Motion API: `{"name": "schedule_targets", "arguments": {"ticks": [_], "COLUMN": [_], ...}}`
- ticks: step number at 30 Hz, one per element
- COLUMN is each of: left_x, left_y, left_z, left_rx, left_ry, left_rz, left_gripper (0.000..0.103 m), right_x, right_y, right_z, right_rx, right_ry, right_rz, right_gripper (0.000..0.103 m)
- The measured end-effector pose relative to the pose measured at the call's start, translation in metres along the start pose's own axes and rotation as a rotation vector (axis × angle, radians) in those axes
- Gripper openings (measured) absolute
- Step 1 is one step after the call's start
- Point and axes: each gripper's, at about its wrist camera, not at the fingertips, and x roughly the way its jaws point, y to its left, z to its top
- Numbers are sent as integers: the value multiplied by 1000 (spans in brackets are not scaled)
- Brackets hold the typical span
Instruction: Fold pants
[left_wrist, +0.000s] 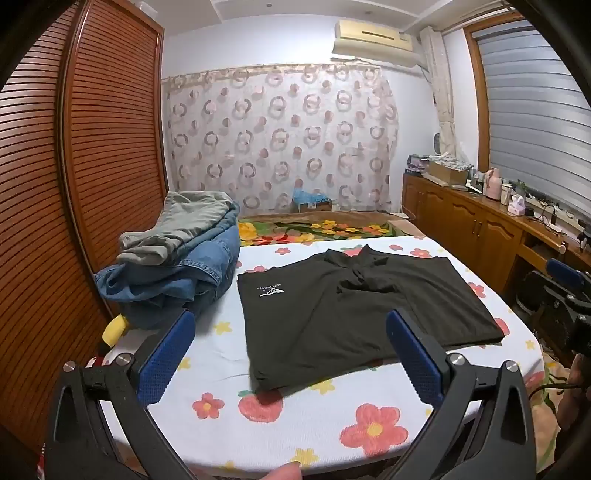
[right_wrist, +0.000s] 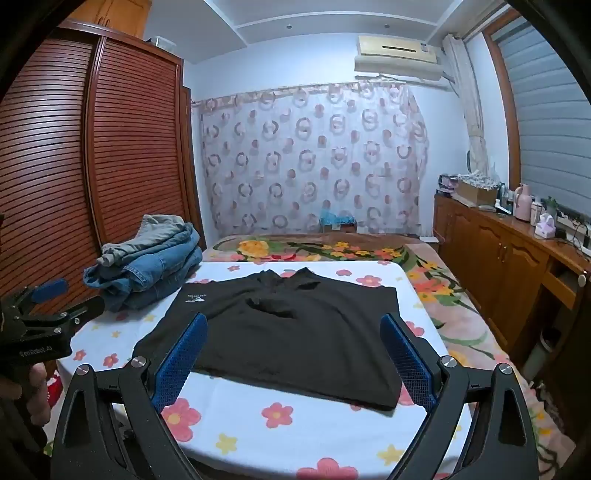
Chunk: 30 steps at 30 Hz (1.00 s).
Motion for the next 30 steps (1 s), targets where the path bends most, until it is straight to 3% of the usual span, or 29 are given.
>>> {"name": "schedule_targets", "arguments": {"ticks": [30], "left_x": [-6], "left_y": [-6], "left_z": [3], "left_rx": [-7], "left_ry": [-13], "left_rz": [-4], "left_gripper": [103], "right_x": [-2], "right_y": [3], "right_z": [-1], "right_rx": [-1], "right_ry": [-4], "right_rz": [-3], "right_gripper": [95]}}
